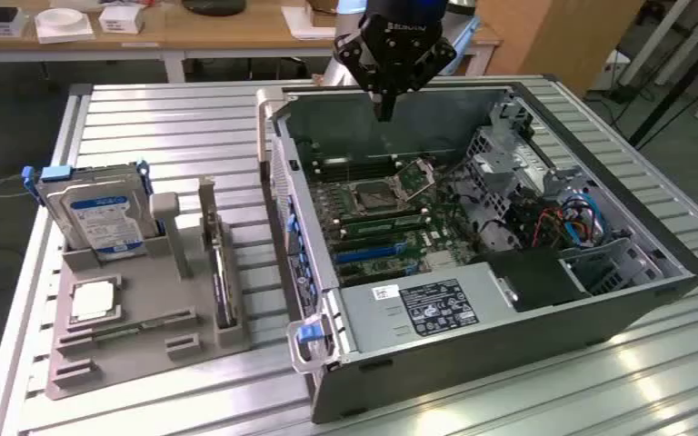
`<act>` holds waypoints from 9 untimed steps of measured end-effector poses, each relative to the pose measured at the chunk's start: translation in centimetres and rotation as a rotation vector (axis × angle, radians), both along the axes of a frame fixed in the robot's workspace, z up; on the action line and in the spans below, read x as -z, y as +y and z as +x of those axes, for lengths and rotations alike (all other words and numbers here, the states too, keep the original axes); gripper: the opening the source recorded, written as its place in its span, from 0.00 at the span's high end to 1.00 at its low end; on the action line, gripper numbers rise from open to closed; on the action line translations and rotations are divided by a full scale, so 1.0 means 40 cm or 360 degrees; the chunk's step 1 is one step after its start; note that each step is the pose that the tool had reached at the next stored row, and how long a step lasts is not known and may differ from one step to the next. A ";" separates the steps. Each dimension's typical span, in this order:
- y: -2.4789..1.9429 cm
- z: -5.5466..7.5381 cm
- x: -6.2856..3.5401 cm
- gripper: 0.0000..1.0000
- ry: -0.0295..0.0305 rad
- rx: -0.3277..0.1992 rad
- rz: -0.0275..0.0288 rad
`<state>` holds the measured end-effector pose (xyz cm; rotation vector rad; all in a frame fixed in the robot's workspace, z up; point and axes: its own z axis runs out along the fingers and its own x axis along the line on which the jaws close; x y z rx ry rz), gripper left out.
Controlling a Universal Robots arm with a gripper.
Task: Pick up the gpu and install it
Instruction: 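Reach for the gpu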
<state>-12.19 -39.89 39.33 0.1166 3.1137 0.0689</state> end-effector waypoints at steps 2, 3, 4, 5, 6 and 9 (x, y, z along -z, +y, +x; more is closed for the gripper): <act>0.000 0.000 0.000 0.85 0.00000 0.0000 0.00000; 0.000 0.000 0.000 0.85 0.00000 0.0000 0.00000; 0.000 0.000 0.000 0.85 0.00001 0.0000 0.00000; 0.000 0.000 0.000 0.85 0.00000 0.0000 0.00000; 0.000 0.000 0.000 0.85 0.00001 0.0000 0.00000; 0.000 0.000 0.000 0.85 0.00000 0.0000 -0.00001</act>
